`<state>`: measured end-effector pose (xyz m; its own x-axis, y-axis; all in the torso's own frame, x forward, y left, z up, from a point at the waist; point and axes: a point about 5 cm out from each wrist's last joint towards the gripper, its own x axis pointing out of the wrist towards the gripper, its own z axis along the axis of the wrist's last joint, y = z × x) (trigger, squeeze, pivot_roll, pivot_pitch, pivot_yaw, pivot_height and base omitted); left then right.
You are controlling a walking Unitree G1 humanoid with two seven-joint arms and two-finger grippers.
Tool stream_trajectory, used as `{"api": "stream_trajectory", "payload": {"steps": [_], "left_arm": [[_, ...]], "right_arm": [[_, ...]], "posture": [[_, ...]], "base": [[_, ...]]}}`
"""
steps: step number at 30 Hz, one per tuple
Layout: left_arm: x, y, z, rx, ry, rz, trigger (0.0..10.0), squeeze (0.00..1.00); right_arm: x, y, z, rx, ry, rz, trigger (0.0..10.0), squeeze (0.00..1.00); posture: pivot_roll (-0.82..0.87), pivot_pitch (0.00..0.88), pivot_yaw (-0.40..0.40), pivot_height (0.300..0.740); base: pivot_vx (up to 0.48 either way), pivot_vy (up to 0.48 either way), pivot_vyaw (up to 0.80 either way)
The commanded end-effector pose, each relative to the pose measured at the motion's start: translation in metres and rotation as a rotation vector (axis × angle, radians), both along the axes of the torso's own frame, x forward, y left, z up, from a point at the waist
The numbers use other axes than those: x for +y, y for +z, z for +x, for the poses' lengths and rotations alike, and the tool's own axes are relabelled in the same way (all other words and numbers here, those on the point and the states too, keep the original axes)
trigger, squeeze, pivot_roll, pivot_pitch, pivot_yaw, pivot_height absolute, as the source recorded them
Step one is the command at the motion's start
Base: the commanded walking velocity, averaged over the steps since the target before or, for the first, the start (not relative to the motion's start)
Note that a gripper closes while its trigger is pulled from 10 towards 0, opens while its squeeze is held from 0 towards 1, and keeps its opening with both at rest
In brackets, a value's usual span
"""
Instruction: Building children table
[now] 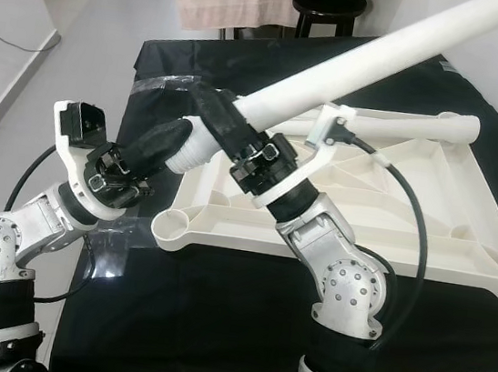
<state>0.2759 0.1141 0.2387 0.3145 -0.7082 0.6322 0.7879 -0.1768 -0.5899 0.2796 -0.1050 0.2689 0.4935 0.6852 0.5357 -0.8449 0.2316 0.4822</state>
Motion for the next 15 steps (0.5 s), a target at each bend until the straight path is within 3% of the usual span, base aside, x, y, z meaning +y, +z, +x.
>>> {"api": "stream_trajectory", "payload": {"steps": [1, 6, 7, 8, 15], "left_arm": [[-0.0034, -0.0002, -0.0056, -0.010, -0.035, -0.007, 10.0, 0.00], [-0.0065, -0.0018, -0.0076, -0.002, -0.040, -0.004, 10.0, 0.00], [-0.0072, -0.0023, -0.0083, 0.001, -0.041, -0.003, 10.0, 0.00], [-0.0077, -0.0028, -0.0088, 0.003, -0.043, -0.002, 10.0, 0.00], [-0.0106, -0.0050, -0.0108, 0.006, -0.051, 0.009, 10.0, 0.00]], "right_arm": [[0.0058, 0.0051, 0.0000, -0.017, 0.030, 0.004, 10.0, 0.00], [0.0063, 0.0086, 0.0018, -0.027, 0.032, 0.016, 10.0, 0.00], [0.0054, 0.0097, 0.0032, -0.030, 0.020, 0.027, 2.5, 0.00], [0.0044, 0.0104, 0.0046, -0.027, 0.010, 0.039, 0.0, 0.00], [0.0053, 0.0110, 0.0020, -0.051, 0.024, 0.023, 0.0, 0.00]], "posture": [[-0.07, 0.091, 0.059, 0.740], [-0.07, 0.084, 0.056, 0.740], [-0.07, 0.084, 0.056, 0.740], [-0.07, 0.081, 0.056, 0.740], [-0.07, 0.072, 0.057, 0.740]], "base": [[0.000, 0.000, 0.00], [0.000, 0.000, 0.00], [0.000, 0.000, 0.00], [0.000, 0.000, 0.00], [0.000, 0.000, 0.00]]}}
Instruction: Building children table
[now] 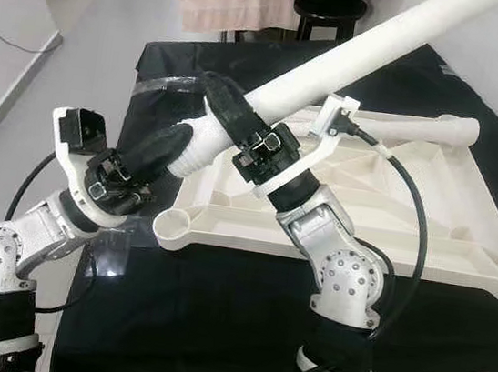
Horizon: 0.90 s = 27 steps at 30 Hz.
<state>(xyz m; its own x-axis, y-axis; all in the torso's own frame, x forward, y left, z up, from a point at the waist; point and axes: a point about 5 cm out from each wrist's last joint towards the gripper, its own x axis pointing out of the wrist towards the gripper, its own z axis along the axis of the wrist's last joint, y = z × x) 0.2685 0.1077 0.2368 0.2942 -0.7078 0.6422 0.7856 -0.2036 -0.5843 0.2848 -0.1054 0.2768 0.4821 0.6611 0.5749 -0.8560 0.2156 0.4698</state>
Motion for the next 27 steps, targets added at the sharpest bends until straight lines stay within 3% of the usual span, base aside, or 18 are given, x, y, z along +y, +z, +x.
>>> {"api": "stream_trajectory", "payload": {"steps": [1, 8, 9, 10, 11, 17, 22, 25, 27], "left_arm": [[-0.004, -0.003, -0.003, 0.009, -0.026, 0.021, 10.0, 0.00], [-0.005, -0.003, -0.002, 0.002, -0.001, 0.047, 10.0, 0.00], [-0.005, -0.005, -0.002, 0.002, 0.004, 0.060, 10.0, 0.88], [-0.005, -0.006, -0.002, 0.002, 0.006, 0.067, 10.0, 0.88], [-0.005, -0.006, -0.005, -0.008, -0.005, 0.074, 10.0, 1.00], [-0.001, -0.015, -0.009, 0.012, 0.004, 0.109, 10.0, 1.00], [0.008, -0.042, -0.028, 0.045, -0.014, 0.276, 10.0, 1.00], [0.009, -0.046, -0.030, 0.056, -0.003, 0.306, 10.0, 1.00], [0.012, -0.056, -0.031, 0.075, 0.062, 0.401, 10.0, 1.00]], "right_arm": [[0.006, 0.003, -0.003, -0.027, 0.027, -0.018, 0.0, 0.00], [0.011, -0.004, -0.007, -0.039, 0.043, -0.090, 0.0, 0.00], [0.011, -0.005, -0.005, -0.035, 0.032, -0.099, 0.0, 0.00], [0.011, -0.005, -0.005, -0.032, 0.024, -0.105, 0.0, 0.00], [0.008, -0.005, -0.001, -0.022, -0.005, -0.102, 0.0, 0.00], [-0.005, -0.003, 0.011, 0.019, -0.106, -0.057, 0.0, 0.00], [-0.030, 0.000, 0.032, 0.083, -0.305, -0.023, 0.0, 0.00], [-0.032, 0.000, 0.033, 0.087, -0.327, -0.025, 0.0, 0.00], [-0.036, -0.007, 0.040, 0.103, -0.425, -0.111, 0.0, 0.00]], "posture": [[-0.07, 0.072, 0.057, 0.740], [-0.07, 0.065, 0.056, 0.740], [-0.07, 0.064, 0.055, 0.740], [-0.07, 0.064, 0.055, 0.740], [-0.07, 0.064, 0.057, 0.740], [-0.07, 0.064, 0.057, 0.740], [-0.07, 0.068, 0.061, 0.740], [-0.07, 0.068, 0.061, 0.740], [-0.07, 0.071, 0.061, 0.740]], "base": [[0.000, 0.000, 0.00], [0.000, 0.000, 0.00], [0.000, 0.000, 0.00], [0.000, 0.000, 0.00], [0.000, 0.000, 0.00], [0.000, 0.000, 0.00], [0.000, 0.000, 0.00], [0.000, 0.000, 0.00], [0.000, 0.000, 0.00]]}}
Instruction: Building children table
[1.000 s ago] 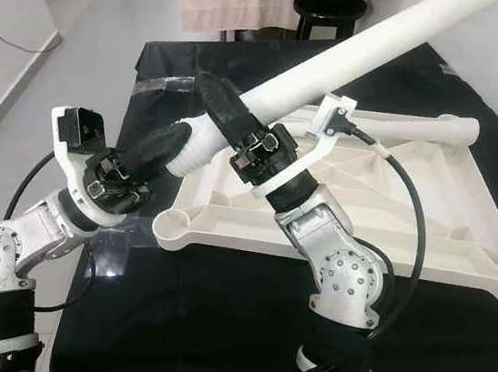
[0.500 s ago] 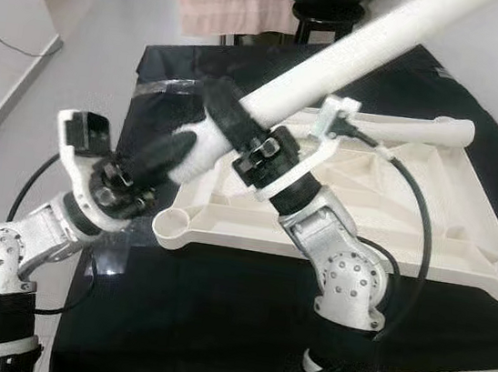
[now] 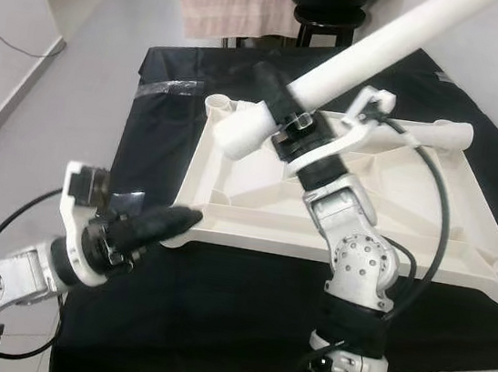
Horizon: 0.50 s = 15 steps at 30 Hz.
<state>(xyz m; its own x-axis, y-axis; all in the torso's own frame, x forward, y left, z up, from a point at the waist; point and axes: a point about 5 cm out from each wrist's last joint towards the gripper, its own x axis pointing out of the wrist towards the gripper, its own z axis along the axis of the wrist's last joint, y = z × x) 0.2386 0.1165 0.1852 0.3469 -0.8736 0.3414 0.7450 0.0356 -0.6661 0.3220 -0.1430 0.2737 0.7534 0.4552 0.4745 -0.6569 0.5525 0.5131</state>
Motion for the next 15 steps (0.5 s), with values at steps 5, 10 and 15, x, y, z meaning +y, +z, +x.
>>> {"api": "stream_trajectory", "payload": {"steps": [5, 10, 15], "left_arm": [[0.005, -0.016, 0.008, 0.022, 0.169, 0.200, 10.0, 1.00], [0.013, -0.016, 0.035, -0.123, 0.639, 0.545, 10.0, 0.00], [0.013, -0.019, 0.037, -0.203, 0.764, 0.691, 10.0, 0.00]], "right_arm": [[0.003, -0.016, 0.008, 0.047, -0.105, -0.162, 10.0, 0.00], [0.016, -0.033, 0.006, 0.001, -0.195, -0.407, 10.0, 0.00], [0.023, -0.038, 0.000, -0.058, -0.178, -0.483, 10.0, 0.00]], "posture": [[-0.05, 0.072, 0.052, 0.740], [-0.04, 0.078, 0.042, 0.740], [-0.03, 0.084, 0.042, 0.740]], "base": [[0.000, 0.000, 0.00], [0.000, 0.000, 0.00], [0.000, 0.000, 0.00]]}}
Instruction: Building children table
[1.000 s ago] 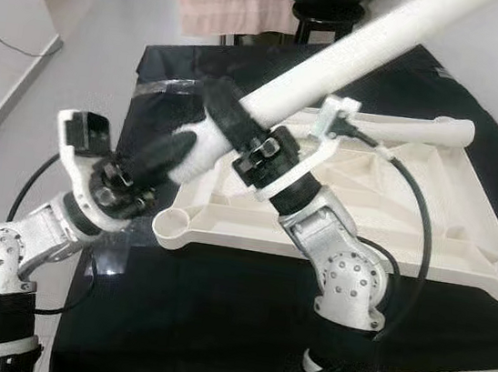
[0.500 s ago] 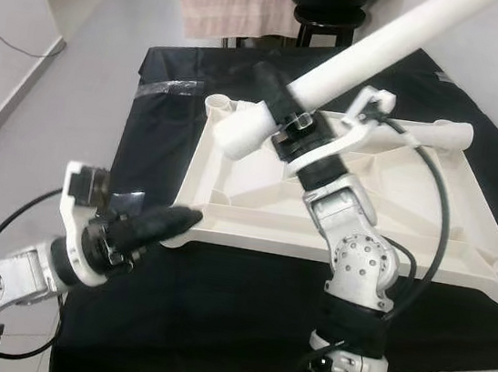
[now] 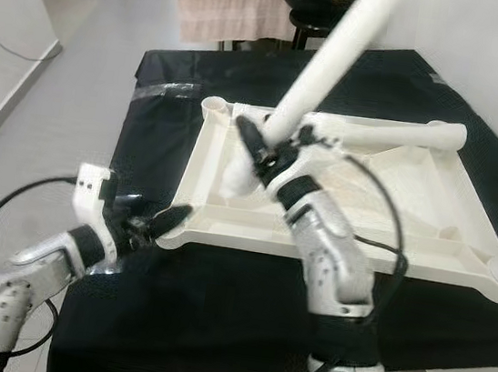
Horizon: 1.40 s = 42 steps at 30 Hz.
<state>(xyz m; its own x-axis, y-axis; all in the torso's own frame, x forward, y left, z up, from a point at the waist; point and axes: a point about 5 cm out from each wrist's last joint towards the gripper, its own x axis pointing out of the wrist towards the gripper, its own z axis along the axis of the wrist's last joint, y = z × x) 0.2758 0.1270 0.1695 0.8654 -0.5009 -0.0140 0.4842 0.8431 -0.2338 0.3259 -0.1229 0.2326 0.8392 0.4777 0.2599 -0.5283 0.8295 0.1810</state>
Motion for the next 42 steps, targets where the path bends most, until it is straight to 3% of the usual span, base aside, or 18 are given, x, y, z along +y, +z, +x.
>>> {"api": "stream_trajectory", "payload": {"steps": [1, 9, 13, 16, 18, 21, 23, 27, 31, 34, 42], "left_arm": [[0.004, -0.006, -0.001, 0.019, 0.061, 0.034, 10.0, 0.00], [0.011, 0.000, -0.014, -0.037, 0.079, 0.051, 10.0, 0.00], [-0.002, -0.001, -0.029, -0.066, 0.012, 0.035, 10.0, 0.00], [-0.005, -0.003, -0.031, -0.077, 0.009, 0.045, 10.0, 0.00], [-0.015, -0.005, -0.036, -0.119, -0.048, 0.109, 10.0, 0.00], [-0.017, -0.004, -0.039, -0.128, -0.075, 0.124, 10.0, 0.00], [-0.018, -0.004, -0.042, -0.128, -0.105, 0.138, 10.0, 0.00], [-0.020, -0.009, -0.055, -0.113, -0.237, 0.182, 10.0, 0.00], [-0.020, -0.010, -0.056, -0.113, -0.250, 0.184, 10.0, 0.00], [-0.022, -0.012, -0.062, -0.134, -0.305, 0.226, 10.0, 0.00], [-0.018, -0.013, -0.067, -0.155, -0.339, 0.280, 10.0, 0.00]], "right_arm": [[0.007, 0.001, -0.006, -0.040, 0.062, -0.033, 10.0, 0.00], [0.012, 0.003, -0.012, -0.083, 0.170, -0.079, 10.0, 0.00], [0.014, 0.011, -0.010, -0.115, 0.236, -0.046, 10.0, 0.00], [0.015, 0.011, -0.010, -0.120, 0.242, -0.040, 10.0, 0.00], [0.019, 0.010, -0.010, -0.134, 0.276, -0.066, 10.0, 0.00], [0.019, 0.008, -0.008, -0.124, 0.277, -0.075, 10.0, 0.00], [0.016, 0.004, -0.007, -0.112, 0.287, -0.085, 10.0, 0.00], [0.009, -0.001, -0.014, -0.125, 0.458, -0.147, 10.0, 0.00], [0.008, 0.000, -0.015, -0.126, 0.488, -0.145, 10.0, 0.00], [-0.001, -0.001, -0.005, -0.121, 0.516, -0.239, 10.0, 0.00], [-0.009, -0.007, -0.002, -0.100, 0.587, -0.341, 10.0, 0.00]], "posture": [[-0.03, 0.092, 0.042, 0.740], [-0.03, 0.112, 0.032, 0.740], [-0.02, 0.126, 0.034, 0.740], [-0.02, 0.126, 0.034, 0.740], [0.00, 0.134, 0.035, 0.740], [0.01, 0.143, 0.033, 0.740], [0.01, 0.148, 0.032, 0.740], [0.01, 0.169, 0.030, 0.740], [0.01, 0.169, 0.030, 0.740], [0.01, 0.200, 0.032, 0.740], [0.02, 0.235, 0.040, 0.740]], "base": [[0.000, 0.000, 0.66], [0.000, 0.000, 0.77], [0.000, 0.000, 0.80], [0.000, 0.000, 0.80], [0.000, 0.000, 0.62], [0.000, 0.000, 0.15], [0.000, 0.000, 0.00], [0.000, 0.000, 0.00], [0.000, 0.000, 0.00], [0.000, 0.000, 0.00], [0.000, 0.000, 0.00]]}}
